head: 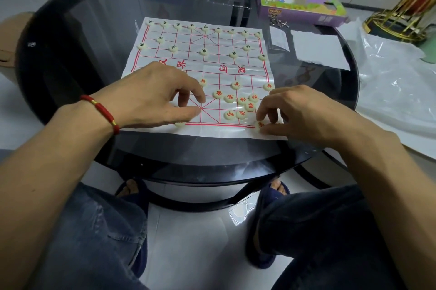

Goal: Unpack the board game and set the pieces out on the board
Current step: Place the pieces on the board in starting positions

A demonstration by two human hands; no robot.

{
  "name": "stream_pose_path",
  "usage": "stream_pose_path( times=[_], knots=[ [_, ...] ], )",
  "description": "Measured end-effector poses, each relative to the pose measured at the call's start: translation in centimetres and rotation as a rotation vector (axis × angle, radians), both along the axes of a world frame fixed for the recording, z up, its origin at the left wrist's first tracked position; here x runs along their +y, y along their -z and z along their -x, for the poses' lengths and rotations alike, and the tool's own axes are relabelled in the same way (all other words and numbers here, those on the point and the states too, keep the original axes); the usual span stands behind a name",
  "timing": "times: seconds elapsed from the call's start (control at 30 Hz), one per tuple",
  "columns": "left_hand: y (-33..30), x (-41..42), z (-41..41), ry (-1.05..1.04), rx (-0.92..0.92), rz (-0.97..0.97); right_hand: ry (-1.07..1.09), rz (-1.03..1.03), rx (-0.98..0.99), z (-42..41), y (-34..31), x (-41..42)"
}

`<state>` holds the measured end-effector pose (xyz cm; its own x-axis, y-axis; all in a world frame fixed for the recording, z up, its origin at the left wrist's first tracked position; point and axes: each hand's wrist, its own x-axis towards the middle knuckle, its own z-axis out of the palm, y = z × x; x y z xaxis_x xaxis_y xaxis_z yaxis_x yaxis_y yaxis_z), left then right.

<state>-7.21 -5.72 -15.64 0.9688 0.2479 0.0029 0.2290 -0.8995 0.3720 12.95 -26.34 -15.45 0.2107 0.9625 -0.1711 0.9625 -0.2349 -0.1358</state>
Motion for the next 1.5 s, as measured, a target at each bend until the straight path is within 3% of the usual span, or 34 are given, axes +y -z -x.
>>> stream_pose_path(
  times=[0.33, 0.57, 0.87, 1.1, 1.2, 1.37, 1.5],
  knots=[
    [0.2, 0.1, 0.1, 0.001, -0.010, -0.003, 0.024, -0.004, 0.014, -0.2, 0.1, 0.1],
    [0.2, 0.4, 0.2, -0.023, -0.004, -0.016, -0.030, -0.137, -0.002, 0.5, 0.1, 1.3],
    [-0.1, 0.7, 1.0, -0.067, -0.012, -0.023, -0.057, -0.109, -0.022, 0.6, 0.3, 3.1],
    [-0.5, 1.9, 2.7, -0.311, 0.024, -0.110, -0.052, -0.290, 0.068, 2.7, -1.5, 3.7],
    [-0.8, 1.1, 3.3, -0.331, -0.063, 0.069, -0.095, -0.382, 0.072, 5.0, -1.5, 5.6],
    [-0.8, -0.9, 3.5, -0.424, -0.199, 0.745, -0.156, -0.490, 0.023, 8.3, -1.0, 8.1],
    [-0.5, -0.2, 4.3, -0.553, -0.233, 0.839, -0.184, -0.496, 0.006, 9.4, -0.7, 9.4]
  ],
)
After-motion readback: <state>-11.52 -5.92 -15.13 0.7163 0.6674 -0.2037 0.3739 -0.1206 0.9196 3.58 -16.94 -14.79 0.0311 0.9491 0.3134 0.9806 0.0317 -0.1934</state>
